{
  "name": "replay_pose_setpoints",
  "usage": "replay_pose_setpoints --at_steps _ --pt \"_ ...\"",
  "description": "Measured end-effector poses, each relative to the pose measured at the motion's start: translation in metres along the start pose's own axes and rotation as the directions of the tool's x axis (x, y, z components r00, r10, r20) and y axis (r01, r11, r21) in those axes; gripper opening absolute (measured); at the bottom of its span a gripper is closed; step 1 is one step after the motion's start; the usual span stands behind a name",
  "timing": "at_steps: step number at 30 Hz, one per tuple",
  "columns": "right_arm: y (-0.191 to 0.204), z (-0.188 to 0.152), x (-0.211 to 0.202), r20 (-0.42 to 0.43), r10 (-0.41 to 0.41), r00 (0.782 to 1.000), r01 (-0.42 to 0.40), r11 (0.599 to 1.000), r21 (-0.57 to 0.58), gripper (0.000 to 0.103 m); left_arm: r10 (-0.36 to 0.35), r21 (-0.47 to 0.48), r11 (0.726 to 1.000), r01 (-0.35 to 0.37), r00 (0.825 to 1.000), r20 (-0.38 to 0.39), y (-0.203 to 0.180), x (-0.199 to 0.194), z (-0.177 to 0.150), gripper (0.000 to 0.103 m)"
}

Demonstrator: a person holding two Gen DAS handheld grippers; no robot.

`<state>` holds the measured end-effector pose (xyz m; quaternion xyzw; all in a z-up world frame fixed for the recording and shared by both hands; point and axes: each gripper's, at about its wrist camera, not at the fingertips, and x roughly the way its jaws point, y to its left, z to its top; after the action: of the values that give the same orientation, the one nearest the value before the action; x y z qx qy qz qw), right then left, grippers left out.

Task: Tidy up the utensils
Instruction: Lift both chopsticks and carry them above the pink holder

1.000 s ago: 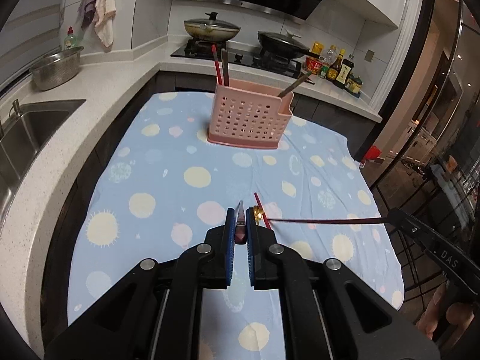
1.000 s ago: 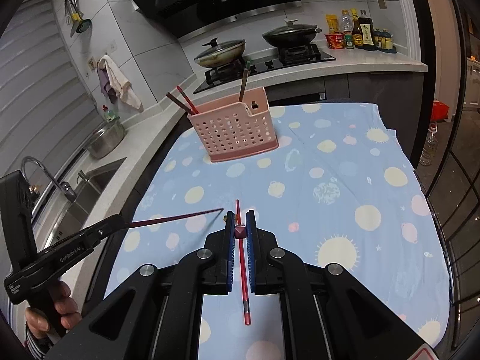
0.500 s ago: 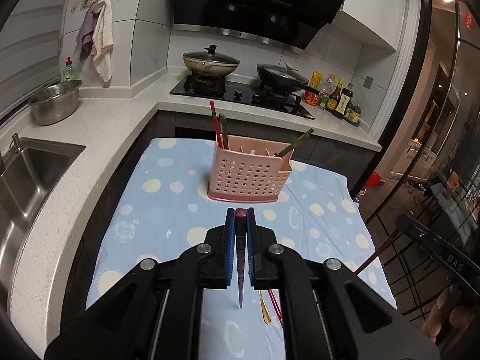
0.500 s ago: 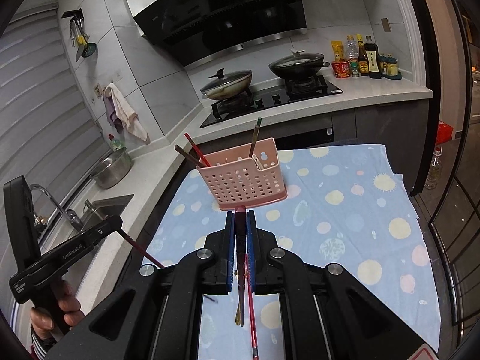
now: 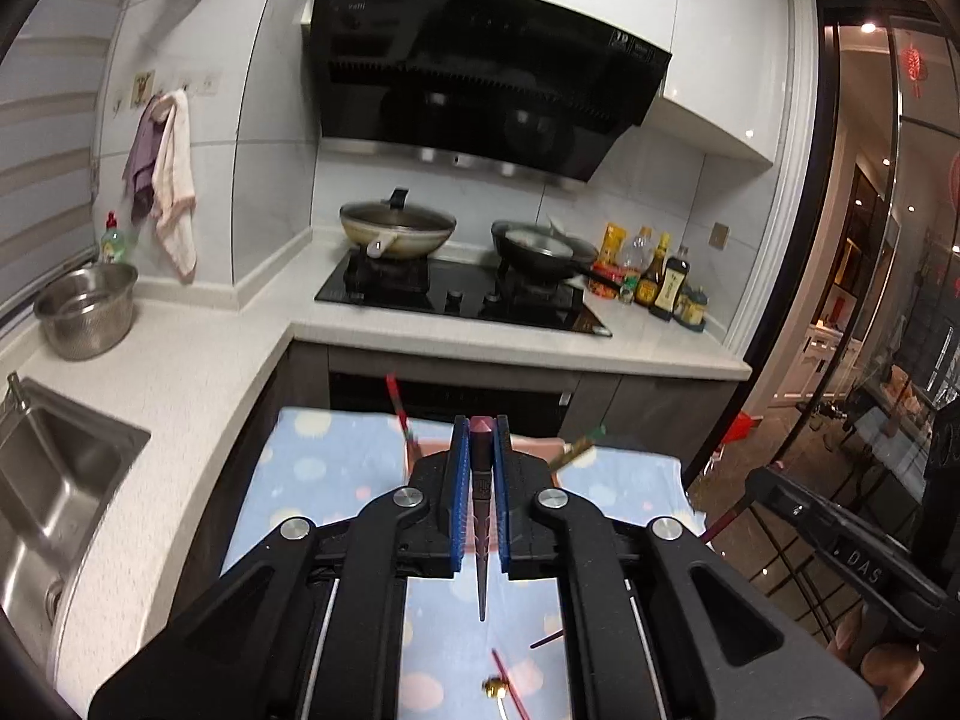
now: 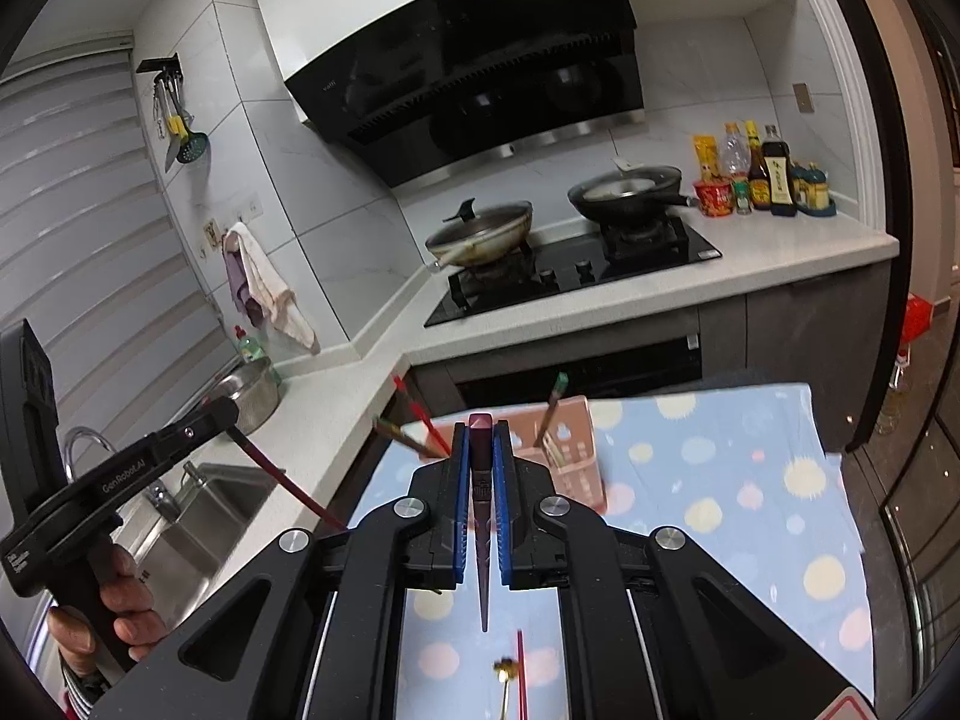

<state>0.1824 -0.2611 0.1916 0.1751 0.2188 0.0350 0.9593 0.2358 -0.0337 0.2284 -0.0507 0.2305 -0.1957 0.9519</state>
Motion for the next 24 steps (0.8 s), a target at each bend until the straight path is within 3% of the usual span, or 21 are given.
replay_pose_setpoints --at_steps 10,16,24 --pt "0.006 0.069 0.043 0.095 0.005 0.995 -0.005 1.000 0.003 0.007 -0.001 0.013 1.000 0.000 0.996 0.090 -0.007 0.038 0.061 0.007" --pt "0.004 0.091 0.085 0.102 -0.017 0.995 0.015 0.999 0.028 0.007 0.023 0.014 1.000 -0.025 0.993 0.116 0.000 0.069 0.082 0.007" --pt "-0.008 0.084 0.138 0.028 -0.063 0.998 0.062 0.998 0.033 0.007 0.057 0.010 0.998 -0.057 0.998 0.032 0.016 0.122 0.071 0.007"
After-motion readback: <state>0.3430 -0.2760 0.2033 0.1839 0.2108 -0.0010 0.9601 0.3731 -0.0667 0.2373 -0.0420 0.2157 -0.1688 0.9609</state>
